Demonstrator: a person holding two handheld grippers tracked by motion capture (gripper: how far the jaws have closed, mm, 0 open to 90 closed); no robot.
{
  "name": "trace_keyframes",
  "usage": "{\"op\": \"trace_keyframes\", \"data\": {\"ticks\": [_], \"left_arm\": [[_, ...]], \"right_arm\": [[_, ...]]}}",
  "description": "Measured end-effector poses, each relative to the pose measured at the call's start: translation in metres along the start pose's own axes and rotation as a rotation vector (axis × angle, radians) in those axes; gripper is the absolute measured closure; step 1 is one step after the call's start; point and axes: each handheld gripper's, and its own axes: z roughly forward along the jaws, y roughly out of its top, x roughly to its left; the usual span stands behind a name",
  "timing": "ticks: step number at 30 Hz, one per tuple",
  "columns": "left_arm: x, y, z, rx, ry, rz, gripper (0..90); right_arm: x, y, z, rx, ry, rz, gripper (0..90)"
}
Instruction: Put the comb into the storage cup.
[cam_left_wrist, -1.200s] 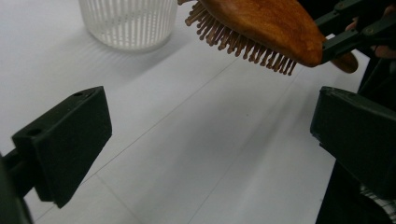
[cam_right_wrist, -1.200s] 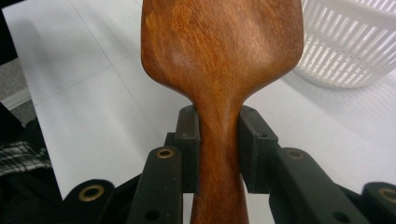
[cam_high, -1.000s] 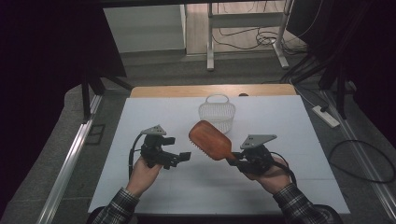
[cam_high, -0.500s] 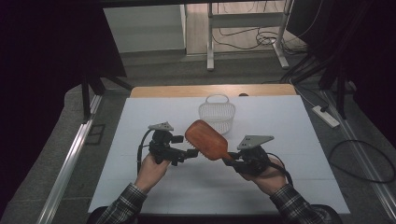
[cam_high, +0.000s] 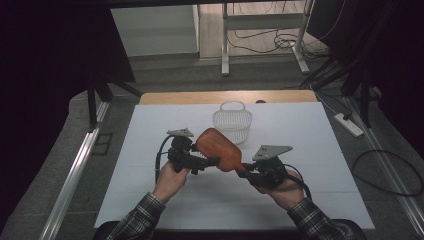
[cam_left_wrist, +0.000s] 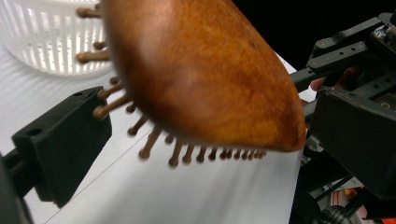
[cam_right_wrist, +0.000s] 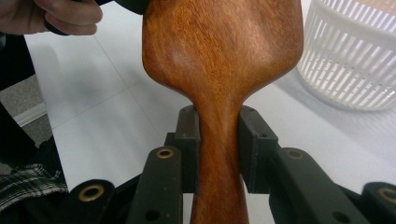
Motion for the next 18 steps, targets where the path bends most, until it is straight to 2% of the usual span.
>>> {"op": "trace_keyframes", "data": {"ticks": [5, 9, 13, 16, 18], "left_arm": [[-0.0003, 0.0019, 0.0032, -0.002, -0.02, -0.015, 0.0], [0.0004, 0.0036, 0.0059, -0.01, -0.039, -0.044, 0.0], [0.0004, 0.0045, 0.0075, -0.012, -0.073, -0.067, 0.0], [0.0009, 0.0046, 0.0077, -0.013, -0.083, -0.085, 0.2], [0.0014, 0.0042, 0.0062, -0.016, -0.081, -0.09, 3.7]], "right_arm": [[0.0018, 0.0006, 0.0012, -0.006, 0.001, -0.002, 71.6], [0.0035, 0.0012, 0.0025, -0.009, 0.004, -0.008, 71.6], [0.0053, 0.0012, 0.0039, -0.008, 0.006, -0.014, 71.6], [0.0058, 0.0011, 0.0044, -0.008, 0.004, -0.016, 71.6], [0.0056, 0.0008, 0.0042, -0.01, 0.0, -0.021, 71.6]]}}
